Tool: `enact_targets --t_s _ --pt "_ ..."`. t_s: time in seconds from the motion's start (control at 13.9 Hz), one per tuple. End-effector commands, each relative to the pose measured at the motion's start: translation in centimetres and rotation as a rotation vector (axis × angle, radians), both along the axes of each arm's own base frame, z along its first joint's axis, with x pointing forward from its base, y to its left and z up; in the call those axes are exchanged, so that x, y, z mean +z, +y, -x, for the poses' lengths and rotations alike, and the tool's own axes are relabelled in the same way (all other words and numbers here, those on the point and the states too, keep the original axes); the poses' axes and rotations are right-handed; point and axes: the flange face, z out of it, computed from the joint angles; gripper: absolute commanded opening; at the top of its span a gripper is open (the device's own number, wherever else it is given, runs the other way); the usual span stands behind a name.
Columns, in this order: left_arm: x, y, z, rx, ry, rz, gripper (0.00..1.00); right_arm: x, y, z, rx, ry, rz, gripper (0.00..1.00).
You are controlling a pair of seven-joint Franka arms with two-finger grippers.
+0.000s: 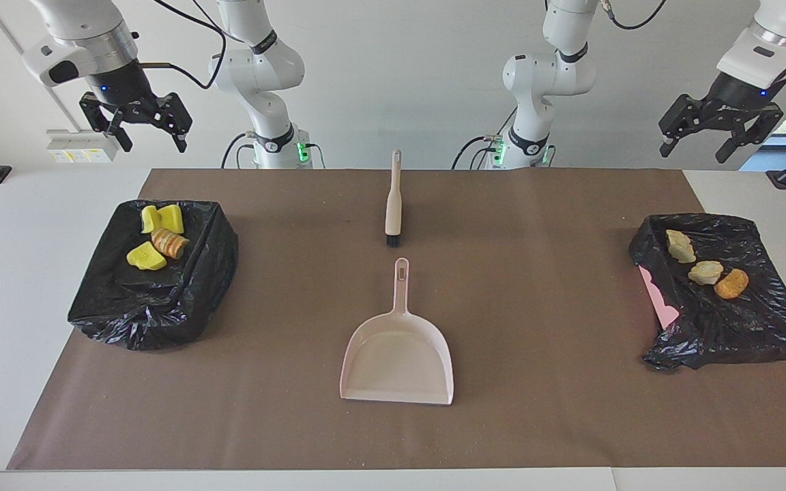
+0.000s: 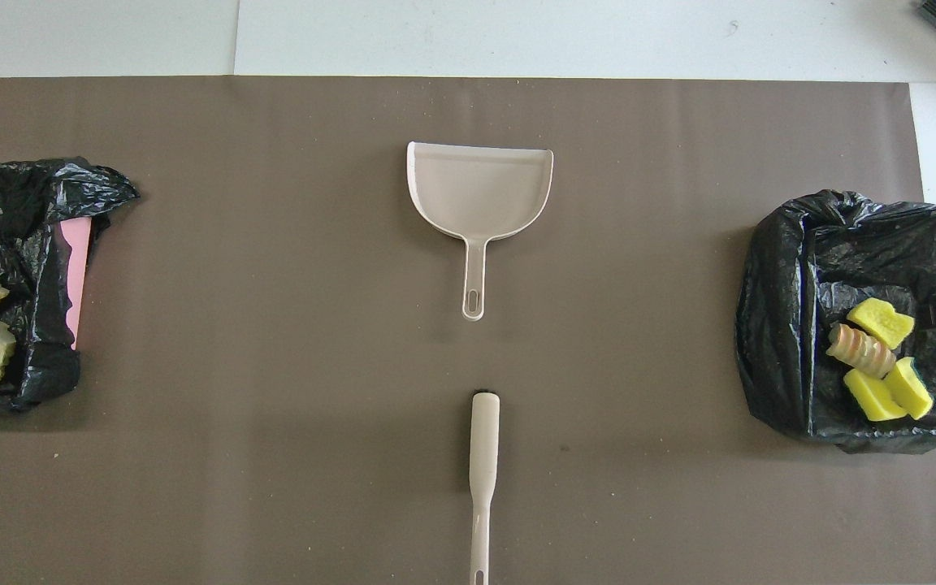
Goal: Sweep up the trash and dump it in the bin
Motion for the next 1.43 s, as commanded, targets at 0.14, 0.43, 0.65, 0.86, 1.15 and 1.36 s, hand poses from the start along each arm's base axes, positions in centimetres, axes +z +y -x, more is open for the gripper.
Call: enact_targets --t_s 0.14,0.43,0.65,0.86,1.15,1.36 --pt "-0.2 -0.1 1.1 -0.015 0.04 -0.004 1.0 0.0 -0.5 0.5 0.02 -0.009 0.024 1.0" --pt "-0.7 -0.4 0.6 -0.015 0.048 -0.023 1.0 0.0 -0.6 0.5 0.018 -0.009 0.024 1.0" --pt "-0.4 -0.7 0.5 0.042 0.033 -0.023 1.0 0.0 -0.7 0.5 0.018 -0.009 0.024 1.0" --pt "-0.3 -0.9 0.6 0.059 0.03 -0.023 1.0 0.0 -0.9 0.6 0.015 -0.008 0.024 1.0" --pt "-0.5 -3.3 0.5 0.048 0.03 -0.038 1.0 -0.1 -0.9 0.6 0.015 -0.006 0.024 1.0" --pt "0.0 -5.8 1.0 0.053 0.021 -0.048 1.0 -0.1 -0.9 0.6 0.015 -0.006 0.024 1.0"
